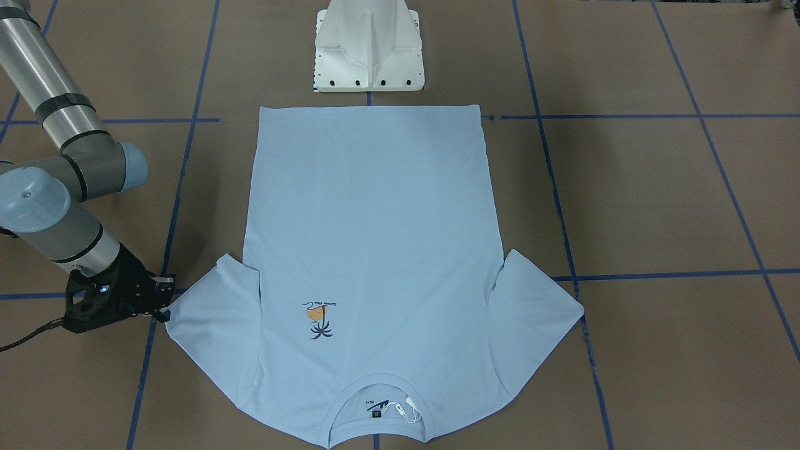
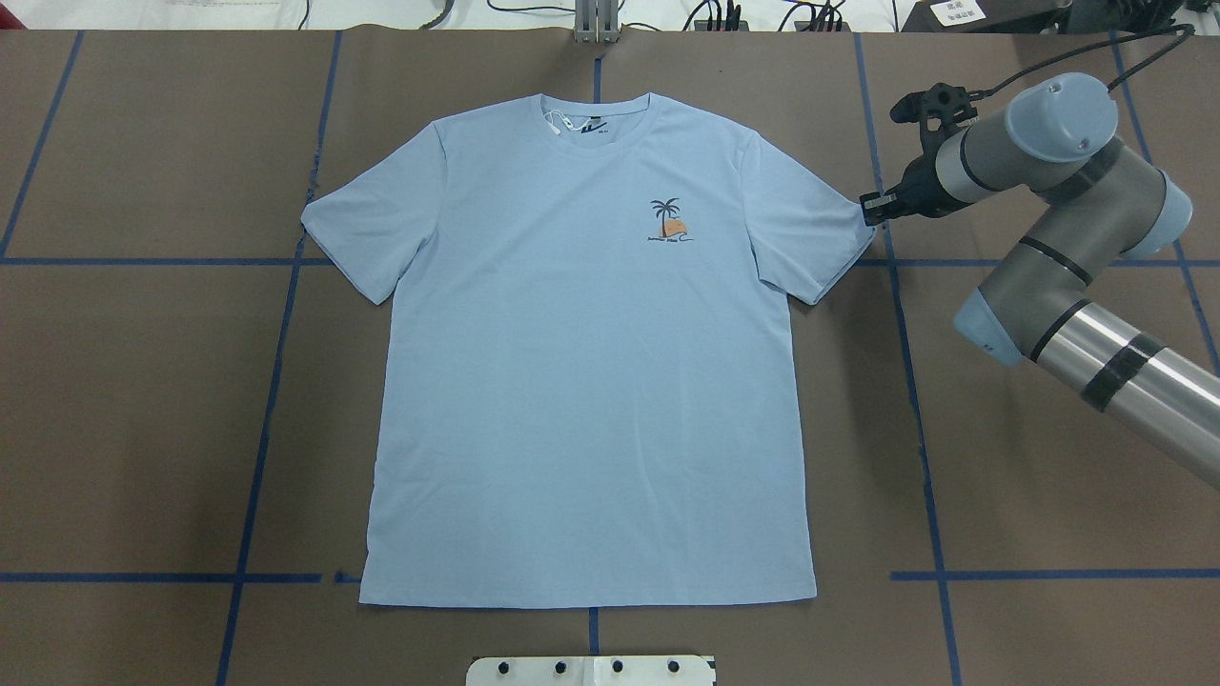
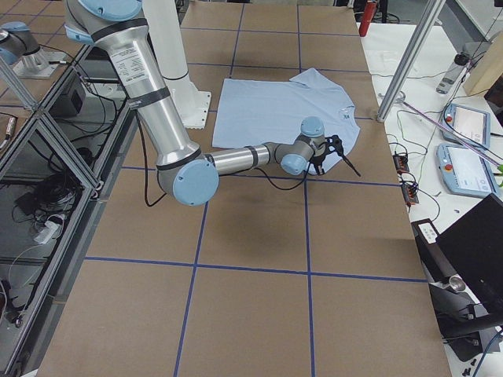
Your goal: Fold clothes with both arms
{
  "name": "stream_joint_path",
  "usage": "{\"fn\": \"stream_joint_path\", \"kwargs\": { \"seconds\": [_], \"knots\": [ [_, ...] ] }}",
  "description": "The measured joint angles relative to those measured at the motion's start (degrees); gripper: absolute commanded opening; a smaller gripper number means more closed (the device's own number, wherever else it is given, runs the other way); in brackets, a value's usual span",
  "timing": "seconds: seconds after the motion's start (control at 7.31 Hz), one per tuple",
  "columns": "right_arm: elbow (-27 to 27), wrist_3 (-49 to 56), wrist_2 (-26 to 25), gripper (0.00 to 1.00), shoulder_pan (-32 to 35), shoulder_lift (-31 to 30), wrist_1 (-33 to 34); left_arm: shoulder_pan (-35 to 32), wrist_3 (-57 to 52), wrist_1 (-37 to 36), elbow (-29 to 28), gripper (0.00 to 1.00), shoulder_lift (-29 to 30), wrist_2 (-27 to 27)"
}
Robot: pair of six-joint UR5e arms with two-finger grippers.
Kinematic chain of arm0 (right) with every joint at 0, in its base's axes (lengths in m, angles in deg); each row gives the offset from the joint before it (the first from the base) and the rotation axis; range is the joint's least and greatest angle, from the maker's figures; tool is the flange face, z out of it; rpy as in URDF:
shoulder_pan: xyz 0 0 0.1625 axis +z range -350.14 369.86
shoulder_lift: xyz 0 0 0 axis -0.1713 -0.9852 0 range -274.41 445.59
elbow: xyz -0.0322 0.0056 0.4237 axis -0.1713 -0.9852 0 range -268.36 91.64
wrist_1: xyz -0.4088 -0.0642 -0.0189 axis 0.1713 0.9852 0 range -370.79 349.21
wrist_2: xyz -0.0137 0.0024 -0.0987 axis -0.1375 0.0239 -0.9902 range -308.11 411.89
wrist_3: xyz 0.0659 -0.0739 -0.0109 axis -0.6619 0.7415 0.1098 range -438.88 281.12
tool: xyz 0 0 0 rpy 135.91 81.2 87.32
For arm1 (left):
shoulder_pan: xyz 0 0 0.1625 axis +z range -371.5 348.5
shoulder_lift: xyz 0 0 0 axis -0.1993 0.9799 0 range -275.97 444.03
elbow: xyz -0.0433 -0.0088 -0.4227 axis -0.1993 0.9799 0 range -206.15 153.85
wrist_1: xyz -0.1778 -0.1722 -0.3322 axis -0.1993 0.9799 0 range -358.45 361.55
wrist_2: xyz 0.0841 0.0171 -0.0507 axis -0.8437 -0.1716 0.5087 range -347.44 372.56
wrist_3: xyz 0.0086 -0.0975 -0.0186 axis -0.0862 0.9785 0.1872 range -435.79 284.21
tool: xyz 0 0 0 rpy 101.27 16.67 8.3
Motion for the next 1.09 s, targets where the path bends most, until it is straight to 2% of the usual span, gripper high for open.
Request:
{"fn": "stream_joint_path", "kwargs": {
  "seconds": [0.41, 0.82, 1.09],
  "knots": [
    [1.5, -9.1, -2.5, 0.00, -2.3, 5.7, 5.3, 0.0, 0.0, 0.0, 0.0, 1.00, 0.0, 0.0],
    [0.4, -14.8, -11.9, 0.00, -8.2, 16.0, 16.2, 0.0, 0.0, 0.0, 0.0, 1.00, 0.0, 0.0],
    [-2.0, -16.0, -16.4, 0.00, -10.9, 19.7, 17.6, 0.0, 0.0, 0.0, 0.0, 1.00, 0.0, 0.1]
  ]
}}
